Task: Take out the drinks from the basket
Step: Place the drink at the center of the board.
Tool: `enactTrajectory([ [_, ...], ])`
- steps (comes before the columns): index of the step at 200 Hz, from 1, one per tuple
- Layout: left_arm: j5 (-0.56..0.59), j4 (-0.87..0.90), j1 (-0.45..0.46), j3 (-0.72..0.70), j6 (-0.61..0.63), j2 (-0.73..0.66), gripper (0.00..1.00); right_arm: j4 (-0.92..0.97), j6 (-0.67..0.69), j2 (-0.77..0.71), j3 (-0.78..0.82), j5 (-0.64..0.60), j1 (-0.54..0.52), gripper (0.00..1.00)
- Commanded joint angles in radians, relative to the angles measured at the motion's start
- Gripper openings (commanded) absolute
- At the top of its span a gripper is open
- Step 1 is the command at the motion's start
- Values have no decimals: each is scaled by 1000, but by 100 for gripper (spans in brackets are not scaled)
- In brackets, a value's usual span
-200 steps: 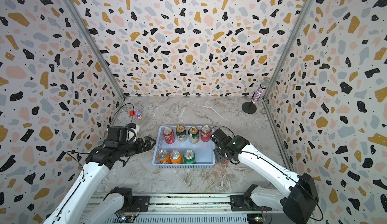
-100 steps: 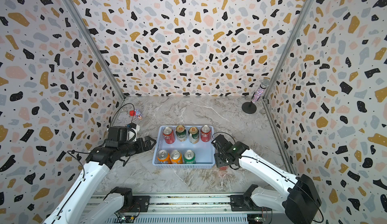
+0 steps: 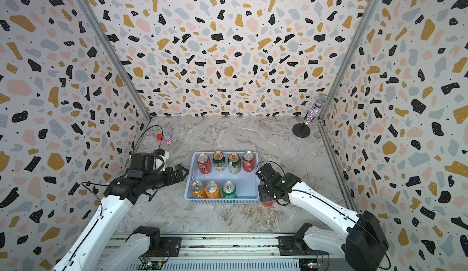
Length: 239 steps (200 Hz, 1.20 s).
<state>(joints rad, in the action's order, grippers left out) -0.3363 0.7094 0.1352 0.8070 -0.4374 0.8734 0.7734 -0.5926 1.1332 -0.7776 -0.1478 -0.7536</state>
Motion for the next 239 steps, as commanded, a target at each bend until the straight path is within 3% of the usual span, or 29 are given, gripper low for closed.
enactTrajectory([
  [1,-10,-30,1,-13,8,2,100,-6,-20,-49,-11,1,-1,74],
  [121,-18,-32,1,-13,8,3,100,-13,-29,-59,-34,33,-1,82],
  [239,-44,-34,1,-13,8,5,100,20,48,-196,-102,-4,-1,88],
])
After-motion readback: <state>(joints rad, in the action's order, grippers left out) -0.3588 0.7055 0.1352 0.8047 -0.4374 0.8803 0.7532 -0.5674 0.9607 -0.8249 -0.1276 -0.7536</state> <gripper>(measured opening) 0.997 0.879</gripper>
